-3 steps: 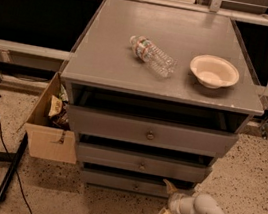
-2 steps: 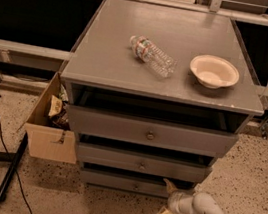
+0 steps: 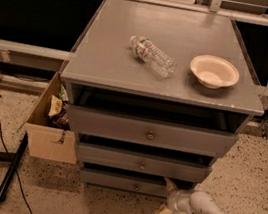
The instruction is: Open bottom drawer
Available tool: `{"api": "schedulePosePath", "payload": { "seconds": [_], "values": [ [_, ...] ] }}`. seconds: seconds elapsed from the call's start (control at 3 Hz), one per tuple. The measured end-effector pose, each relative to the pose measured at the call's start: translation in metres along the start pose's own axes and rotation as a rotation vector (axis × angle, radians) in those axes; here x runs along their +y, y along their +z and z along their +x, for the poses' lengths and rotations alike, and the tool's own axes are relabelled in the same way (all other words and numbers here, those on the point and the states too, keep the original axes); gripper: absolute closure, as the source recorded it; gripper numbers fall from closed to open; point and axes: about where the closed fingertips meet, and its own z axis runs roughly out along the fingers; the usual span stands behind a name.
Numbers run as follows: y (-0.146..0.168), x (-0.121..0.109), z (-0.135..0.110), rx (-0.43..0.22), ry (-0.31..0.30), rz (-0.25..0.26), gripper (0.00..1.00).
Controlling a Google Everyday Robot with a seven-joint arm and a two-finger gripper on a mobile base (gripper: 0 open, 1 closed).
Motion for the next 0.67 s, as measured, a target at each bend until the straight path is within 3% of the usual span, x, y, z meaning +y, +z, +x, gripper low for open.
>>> {"api": "schedulePosePath", "payload": {
  "seconds": [0.67],
  "values": [
    [0.0146, -0.0128, 0.0, 0.027, -0.018, 0.013, 0.0]
  ]
}}
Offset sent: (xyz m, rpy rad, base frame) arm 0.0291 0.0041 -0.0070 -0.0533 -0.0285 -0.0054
